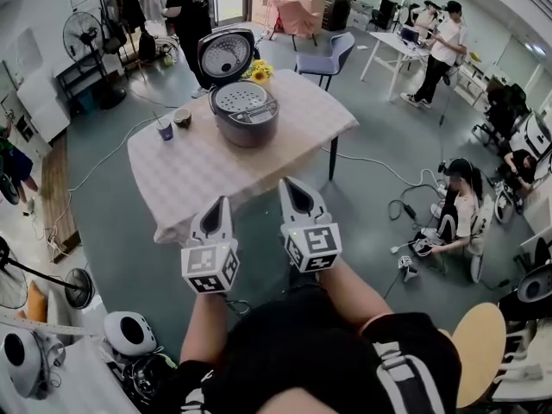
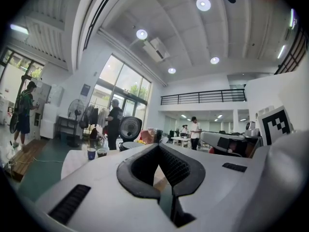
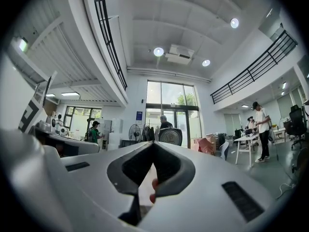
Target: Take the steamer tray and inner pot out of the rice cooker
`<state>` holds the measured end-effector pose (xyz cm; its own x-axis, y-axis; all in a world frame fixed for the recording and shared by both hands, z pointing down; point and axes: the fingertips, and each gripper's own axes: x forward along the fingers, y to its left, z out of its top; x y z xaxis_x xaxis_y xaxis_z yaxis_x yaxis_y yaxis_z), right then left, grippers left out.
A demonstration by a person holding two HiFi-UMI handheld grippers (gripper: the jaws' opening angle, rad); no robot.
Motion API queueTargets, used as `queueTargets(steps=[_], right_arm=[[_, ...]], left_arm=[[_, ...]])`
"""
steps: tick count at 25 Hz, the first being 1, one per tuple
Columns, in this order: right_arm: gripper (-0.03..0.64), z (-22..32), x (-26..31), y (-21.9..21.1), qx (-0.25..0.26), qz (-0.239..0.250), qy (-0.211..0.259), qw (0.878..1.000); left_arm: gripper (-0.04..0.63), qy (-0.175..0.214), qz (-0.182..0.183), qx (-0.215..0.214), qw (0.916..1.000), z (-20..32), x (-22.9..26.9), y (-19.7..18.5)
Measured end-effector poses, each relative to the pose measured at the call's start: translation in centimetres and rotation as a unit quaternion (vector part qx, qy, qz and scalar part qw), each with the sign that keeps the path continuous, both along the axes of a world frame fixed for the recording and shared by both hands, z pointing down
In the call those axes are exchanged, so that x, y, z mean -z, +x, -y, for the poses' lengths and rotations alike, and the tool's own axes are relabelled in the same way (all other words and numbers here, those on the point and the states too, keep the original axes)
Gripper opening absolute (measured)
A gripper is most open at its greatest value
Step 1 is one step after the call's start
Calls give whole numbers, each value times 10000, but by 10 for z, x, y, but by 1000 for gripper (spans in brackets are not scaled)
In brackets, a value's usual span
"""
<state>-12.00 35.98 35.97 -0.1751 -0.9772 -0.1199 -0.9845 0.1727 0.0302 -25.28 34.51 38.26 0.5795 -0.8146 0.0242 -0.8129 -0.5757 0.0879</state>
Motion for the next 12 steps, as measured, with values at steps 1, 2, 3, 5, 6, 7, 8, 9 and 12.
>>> queueTargets(steps=[1,2,3,5,6,7,8,9,12], right_arm=[[-3,8,-1,1,17,-3,5,10000],[-3,16,-3,3,34,0,11,10000],[-3,26,-5,5,52,14,14,10000],[-3,49,-10,12,101,66,19,9999],[-3,64,-12,18,132,85,30,9999],[-3,80,-13,23,167,95,41,9998],[-3,98,-15,30,203,109,46,9997],[-3,117,-17,38,240,139,43,9996],[-3,180,-18,66,316,261,24,9992]], left_arm=[[2,-1,4,26,10000,7,-2,1],[2,-6,12,51,10000,15,-4,2],[2,-20,18,76,10000,23,-7,3],[2,-62,32,134,9999,45,-13,8],[2,-69,51,172,9998,59,-15,12],[2,-63,82,218,9997,75,-16,17],[2,-49,117,267,9996,92,-17,23],[2,-31,146,315,9994,109,-18,29],[2,40,190,428,9989,166,-15,54]])
